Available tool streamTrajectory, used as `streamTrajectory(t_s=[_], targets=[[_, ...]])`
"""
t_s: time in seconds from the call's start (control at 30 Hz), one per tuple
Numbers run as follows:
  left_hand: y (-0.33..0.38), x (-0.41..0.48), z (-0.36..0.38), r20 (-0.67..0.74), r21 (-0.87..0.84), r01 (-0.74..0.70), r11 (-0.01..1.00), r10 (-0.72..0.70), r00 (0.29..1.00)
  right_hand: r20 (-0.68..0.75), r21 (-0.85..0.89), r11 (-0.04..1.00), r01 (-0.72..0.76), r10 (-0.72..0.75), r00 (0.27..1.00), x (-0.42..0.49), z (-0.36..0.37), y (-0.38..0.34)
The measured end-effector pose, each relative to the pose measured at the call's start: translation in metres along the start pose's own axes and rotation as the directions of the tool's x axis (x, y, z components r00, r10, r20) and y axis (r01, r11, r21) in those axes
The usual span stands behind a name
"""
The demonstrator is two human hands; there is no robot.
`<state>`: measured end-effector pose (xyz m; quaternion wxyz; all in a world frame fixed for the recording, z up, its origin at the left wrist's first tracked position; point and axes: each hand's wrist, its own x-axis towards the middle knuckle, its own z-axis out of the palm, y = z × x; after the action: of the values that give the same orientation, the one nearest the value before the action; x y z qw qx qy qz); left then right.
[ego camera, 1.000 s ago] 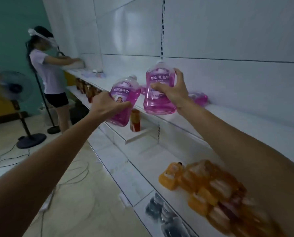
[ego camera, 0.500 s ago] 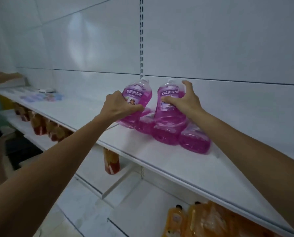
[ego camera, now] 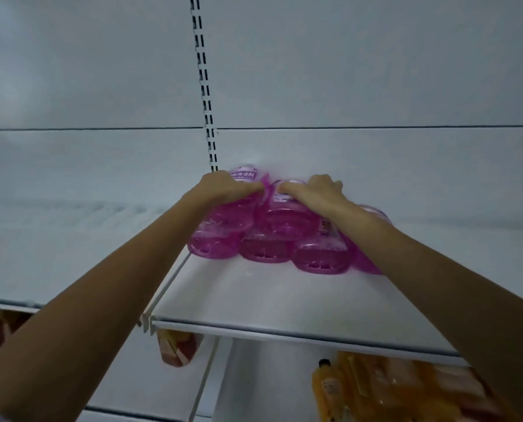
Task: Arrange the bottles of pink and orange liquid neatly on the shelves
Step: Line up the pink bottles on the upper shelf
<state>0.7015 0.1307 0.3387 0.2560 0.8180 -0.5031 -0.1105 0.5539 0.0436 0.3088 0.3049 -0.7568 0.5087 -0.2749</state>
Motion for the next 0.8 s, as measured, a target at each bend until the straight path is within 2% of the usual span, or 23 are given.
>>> streamTrajectory(t_s=[0.07,0.1,0.2,0.27,0.33,0.43,0.63,0.8], targets=[[0.001,0.001,0.001,0.068,0.068,-0.015,0.998,0.01,0.998,-0.013,-0.015,1.0,0.001,-0.001,1.0,-0.005,-0.003,0.0],[0.001,0.0,0.002,0.071,0.105,-0.036,0.994,0.028,0.997,0.0,0.037,0.999,0.0,0.0,1.0,-0.007,-0.005,0.003],[0.004,-0.01,0.005,-0.021,0.138,-0.058,0.989,0.061,0.998,-0.062,0.159,0.986,0.052,-0.042,0.997,-0.013,-0.015,0.011],[0.013,-0.02,0.006,-0.121,0.129,-0.125,0.984,0.141,0.983,-0.192,0.13,0.983,0.128,-0.102,0.976,-0.021,-0.028,0.017],[0.027,-0.034,0.009,-0.167,0.099,-0.285,0.953,0.298,0.94,-0.275,0.08,0.981,0.177,-0.149,0.95,-0.033,-0.044,0.025],[0.059,-0.061,0.016,-0.218,0.09,-0.498,0.863,0.505,0.835,-0.328,0.002,0.978,0.208,-0.195,0.924,-0.052,-0.069,0.041],[0.131,-0.115,0.074,-0.191,0.011,-0.655,0.755,0.645,0.74,-0.416,-0.095,0.978,0.184,-0.207,0.886,-0.11,-0.136,0.1],[0.193,-0.175,0.136,-0.103,-0.056,-0.713,0.699,0.707,0.7,-0.486,-0.11,0.99,0.085,-0.128,0.865,-0.175,-0.202,0.169]])
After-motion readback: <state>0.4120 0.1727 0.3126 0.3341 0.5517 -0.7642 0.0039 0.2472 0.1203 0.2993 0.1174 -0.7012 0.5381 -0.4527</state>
